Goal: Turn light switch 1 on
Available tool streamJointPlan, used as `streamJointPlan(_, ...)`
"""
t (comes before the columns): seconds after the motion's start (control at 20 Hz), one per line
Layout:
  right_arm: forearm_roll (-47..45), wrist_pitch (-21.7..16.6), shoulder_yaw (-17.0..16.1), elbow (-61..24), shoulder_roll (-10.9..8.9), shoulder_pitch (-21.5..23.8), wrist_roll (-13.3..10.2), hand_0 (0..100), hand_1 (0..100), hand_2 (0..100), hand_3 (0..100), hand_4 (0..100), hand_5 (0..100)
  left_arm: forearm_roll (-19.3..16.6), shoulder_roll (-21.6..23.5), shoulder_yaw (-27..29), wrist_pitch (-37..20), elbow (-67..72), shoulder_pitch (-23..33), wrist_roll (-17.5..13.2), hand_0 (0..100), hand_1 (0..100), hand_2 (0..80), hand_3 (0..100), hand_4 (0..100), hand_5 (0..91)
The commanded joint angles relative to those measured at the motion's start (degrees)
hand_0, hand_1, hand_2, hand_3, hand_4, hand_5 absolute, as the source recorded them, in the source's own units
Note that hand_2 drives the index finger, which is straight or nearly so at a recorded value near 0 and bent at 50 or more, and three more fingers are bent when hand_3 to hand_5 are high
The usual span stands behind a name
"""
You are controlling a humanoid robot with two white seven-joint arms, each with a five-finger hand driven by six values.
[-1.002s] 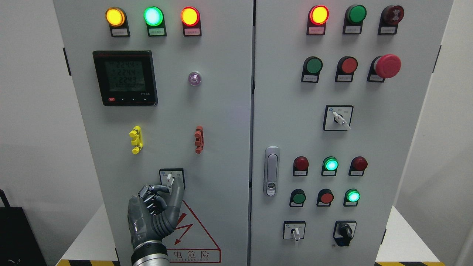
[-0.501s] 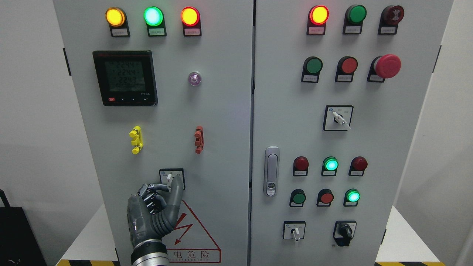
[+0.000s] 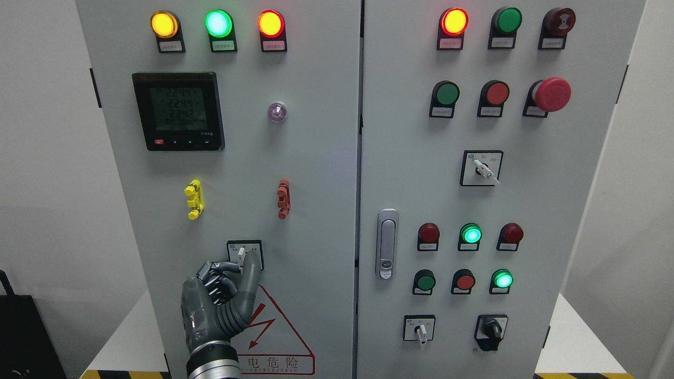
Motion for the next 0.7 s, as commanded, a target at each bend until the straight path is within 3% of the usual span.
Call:
streamJointPlan(0.0, 0.00, -0.03, 0.03, 0.00, -0.07, 0.00, 0.04, 0, 0, 0, 0, 0, 0, -0.14, 0.04, 0.03, 0.41, 0.18, -0.12, 0.05, 17, 52, 61.3, 100, 100, 87.7)
streamJointPlan(0.65, 0.00, -0.03, -0.06, 0.00, 0.02, 0.00, 0.04, 0, 0, 0, 0, 0, 0, -0.14, -0.05, -0.05, 0.50, 0.53, -0.56, -0.04, 18, 50, 61.6, 100, 100, 87.7)
